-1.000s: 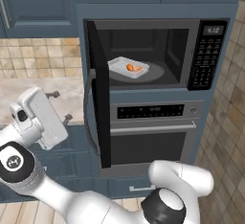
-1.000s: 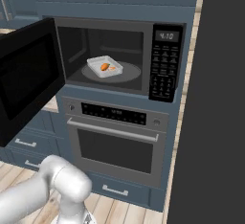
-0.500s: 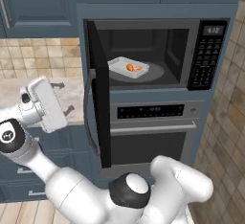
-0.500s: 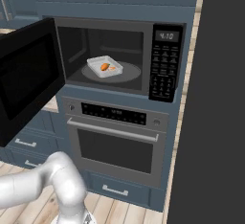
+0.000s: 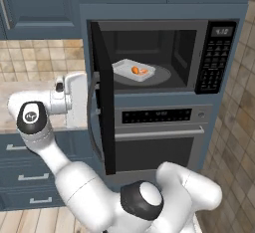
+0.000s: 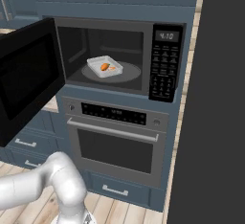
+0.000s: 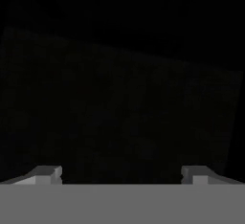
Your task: Place the tupperware containing the shrimp and carrot meal in the microwave. Close the microwave door and press the start button to reheat the meal.
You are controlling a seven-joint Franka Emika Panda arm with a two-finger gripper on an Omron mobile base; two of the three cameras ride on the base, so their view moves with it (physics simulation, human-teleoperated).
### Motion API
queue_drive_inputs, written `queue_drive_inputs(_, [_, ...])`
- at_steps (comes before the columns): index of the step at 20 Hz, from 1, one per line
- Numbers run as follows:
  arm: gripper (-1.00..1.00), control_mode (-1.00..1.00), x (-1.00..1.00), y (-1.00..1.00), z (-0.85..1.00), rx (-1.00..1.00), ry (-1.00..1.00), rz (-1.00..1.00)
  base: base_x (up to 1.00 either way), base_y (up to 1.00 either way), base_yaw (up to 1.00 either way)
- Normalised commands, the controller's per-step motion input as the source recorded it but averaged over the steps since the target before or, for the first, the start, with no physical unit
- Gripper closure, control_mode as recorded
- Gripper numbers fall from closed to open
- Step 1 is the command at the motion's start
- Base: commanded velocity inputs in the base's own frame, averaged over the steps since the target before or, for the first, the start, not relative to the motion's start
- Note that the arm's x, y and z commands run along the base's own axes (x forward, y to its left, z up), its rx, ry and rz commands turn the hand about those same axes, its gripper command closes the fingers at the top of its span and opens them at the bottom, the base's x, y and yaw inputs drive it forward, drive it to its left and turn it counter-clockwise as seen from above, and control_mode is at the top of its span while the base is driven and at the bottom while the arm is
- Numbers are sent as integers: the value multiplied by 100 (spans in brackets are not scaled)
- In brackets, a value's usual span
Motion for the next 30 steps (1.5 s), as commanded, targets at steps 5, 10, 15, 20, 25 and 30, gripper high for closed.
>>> queue_drive_inputs(5, [-100, -100, -55, -100, -9, 17, -3, 0, 0, 0, 0])
queue_drive_inputs(10, [-100, -100, -38, -100, -25, 5, 0, 0, 0, 0, 0])
queue_drive_inputs(15, [-100, -100, -8, -100, -17, 2, 0, 2, 0, 0, 0])
queue_drive_inputs(20, [-100, -100, 57, -97, 1, 4, 2, 15, 0, 0, 0])
queue_drive_inputs(25, [-100, -100, 78, -57, 1, 1, 3, 27, 0, 0, 0])
queue_drive_inputs(30, [-100, -100, 85, -16, 0, 0, 0, 32, 0, 0, 0])
